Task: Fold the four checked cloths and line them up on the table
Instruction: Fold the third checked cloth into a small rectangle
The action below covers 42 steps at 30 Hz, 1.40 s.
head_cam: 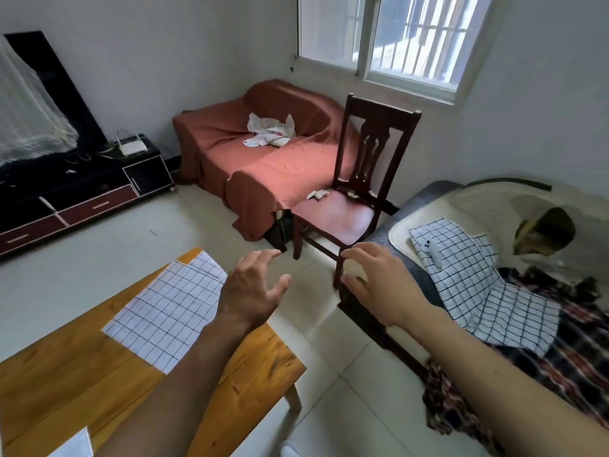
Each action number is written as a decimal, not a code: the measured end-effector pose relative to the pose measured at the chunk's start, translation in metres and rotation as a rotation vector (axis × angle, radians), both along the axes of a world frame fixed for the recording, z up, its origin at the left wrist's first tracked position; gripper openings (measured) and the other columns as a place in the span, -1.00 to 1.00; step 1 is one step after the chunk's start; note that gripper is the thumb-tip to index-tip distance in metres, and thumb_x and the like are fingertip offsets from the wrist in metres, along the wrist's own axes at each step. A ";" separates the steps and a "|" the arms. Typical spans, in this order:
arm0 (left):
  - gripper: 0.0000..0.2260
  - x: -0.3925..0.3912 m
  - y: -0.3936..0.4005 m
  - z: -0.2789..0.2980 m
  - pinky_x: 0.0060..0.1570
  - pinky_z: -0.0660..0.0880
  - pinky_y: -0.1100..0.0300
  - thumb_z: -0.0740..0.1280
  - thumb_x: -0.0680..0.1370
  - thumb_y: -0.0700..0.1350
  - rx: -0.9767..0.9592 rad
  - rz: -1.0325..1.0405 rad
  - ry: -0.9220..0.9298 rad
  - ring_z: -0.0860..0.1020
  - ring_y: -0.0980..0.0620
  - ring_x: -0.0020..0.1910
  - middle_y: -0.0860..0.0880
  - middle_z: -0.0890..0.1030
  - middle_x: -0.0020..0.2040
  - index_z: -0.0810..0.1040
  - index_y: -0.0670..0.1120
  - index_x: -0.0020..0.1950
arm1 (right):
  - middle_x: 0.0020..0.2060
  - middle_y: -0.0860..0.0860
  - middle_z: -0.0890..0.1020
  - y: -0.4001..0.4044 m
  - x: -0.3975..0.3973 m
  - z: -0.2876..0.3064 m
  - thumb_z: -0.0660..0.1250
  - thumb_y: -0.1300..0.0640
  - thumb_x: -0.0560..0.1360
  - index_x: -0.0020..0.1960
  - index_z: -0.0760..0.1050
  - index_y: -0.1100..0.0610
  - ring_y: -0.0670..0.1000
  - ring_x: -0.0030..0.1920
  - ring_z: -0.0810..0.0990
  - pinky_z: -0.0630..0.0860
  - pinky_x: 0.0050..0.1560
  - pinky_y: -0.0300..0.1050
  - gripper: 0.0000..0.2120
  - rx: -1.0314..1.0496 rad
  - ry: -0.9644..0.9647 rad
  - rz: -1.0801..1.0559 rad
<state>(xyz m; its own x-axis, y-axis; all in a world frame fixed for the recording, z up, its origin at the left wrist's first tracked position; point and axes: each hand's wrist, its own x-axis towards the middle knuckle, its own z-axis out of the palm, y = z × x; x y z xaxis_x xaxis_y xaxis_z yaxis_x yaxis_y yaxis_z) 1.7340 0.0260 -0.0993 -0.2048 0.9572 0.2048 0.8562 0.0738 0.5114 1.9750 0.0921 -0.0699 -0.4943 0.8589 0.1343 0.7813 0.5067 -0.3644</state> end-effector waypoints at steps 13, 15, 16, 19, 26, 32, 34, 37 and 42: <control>-0.61 -0.124 0.063 -0.027 0.08 0.53 0.04 0.34 0.54 0.12 0.001 0.283 -0.084 0.48 -0.05 0.24 -0.01 0.55 0.26 0.51 0.01 0.31 | 0.32 0.00 0.47 0.131 -0.138 -0.020 0.33 -0.06 0.54 0.40 0.41 0.02 0.10 0.32 0.41 0.38 0.30 0.05 -0.55 -0.051 -0.063 0.196; -0.62 -0.138 0.065 -0.034 0.05 0.55 0.03 0.33 0.55 0.14 -0.025 0.344 -0.075 0.48 -0.02 0.21 0.02 0.55 0.25 0.51 0.02 0.31 | 0.32 0.00 0.46 0.150 -0.160 -0.029 0.32 -0.07 0.54 0.39 0.41 0.01 0.10 0.33 0.40 0.40 0.29 0.09 -0.55 -0.079 -0.074 0.264; -0.63 -0.144 0.066 -0.038 0.04 0.55 0.04 0.34 0.55 0.13 -0.039 0.378 -0.075 0.48 0.00 0.22 0.03 0.55 0.26 0.51 0.02 0.31 | 0.32 -0.01 0.46 0.160 -0.170 -0.035 0.31 -0.09 0.54 0.38 0.41 0.00 0.09 0.33 0.40 0.41 0.29 0.09 -0.55 -0.093 -0.083 0.298; -0.64 -0.154 0.069 -0.051 0.10 0.52 0.10 0.32 0.57 0.13 -0.080 0.495 -0.097 0.46 0.04 0.26 0.08 0.52 0.29 0.49 0.05 0.32 | 0.30 -0.03 0.46 0.193 -0.201 -0.050 0.25 -0.18 0.50 0.36 0.41 -0.02 0.09 0.30 0.43 0.44 0.25 0.05 -0.52 -0.099 -0.118 0.402; -0.65 -0.138 0.083 -0.064 0.18 0.42 0.18 0.33 0.58 0.13 -0.165 0.798 -0.149 0.43 0.09 0.30 0.13 0.50 0.28 0.49 0.05 0.32 | 0.27 0.03 0.51 0.257 -0.259 -0.068 0.34 -0.06 0.49 0.34 0.46 0.05 0.14 0.26 0.45 0.45 0.22 0.10 -0.55 -0.184 -0.108 0.725; -0.68 -0.108 0.072 -0.065 0.12 0.45 0.18 0.34 0.58 0.10 -0.209 1.027 -0.174 0.43 0.11 0.28 0.16 0.50 0.25 0.51 0.05 0.31 | 0.35 -0.04 0.45 0.277 -0.299 -0.084 0.32 -0.06 0.54 0.41 0.39 0.00 0.08 0.33 0.40 0.40 0.23 -0.01 -0.54 -0.146 -0.184 1.011; -0.68 -0.099 0.061 -0.067 0.12 0.47 0.16 0.35 0.57 0.09 -0.208 1.089 -0.192 0.44 0.09 0.26 0.15 0.51 0.24 0.51 0.05 0.30 | 0.36 -0.05 0.45 0.271 -0.304 -0.092 0.31 -0.07 0.54 0.42 0.39 -0.02 0.06 0.34 0.39 0.40 0.26 -0.01 -0.53 -0.166 -0.200 1.062; -0.69 -0.085 0.039 -0.078 0.12 0.49 0.11 0.36 0.57 0.05 -0.211 1.166 -0.243 0.43 0.06 0.26 0.12 0.52 0.24 0.51 0.04 0.30 | 0.38 -0.05 0.43 0.259 -0.307 -0.111 0.29 -0.07 0.55 0.43 0.38 -0.02 0.04 0.36 0.38 0.40 0.27 0.00 -0.53 -0.202 -0.249 1.115; -0.69 -0.077 0.005 -0.113 -0.01 0.57 0.05 0.36 0.56 0.08 -0.283 1.208 -0.302 0.50 0.02 0.20 0.09 0.54 0.22 0.51 0.06 0.27 | 0.36 -0.03 0.45 0.241 -0.309 -0.141 0.31 -0.06 0.54 0.42 0.39 0.01 0.06 0.35 0.41 0.41 0.30 0.01 -0.52 -0.247 -0.332 1.152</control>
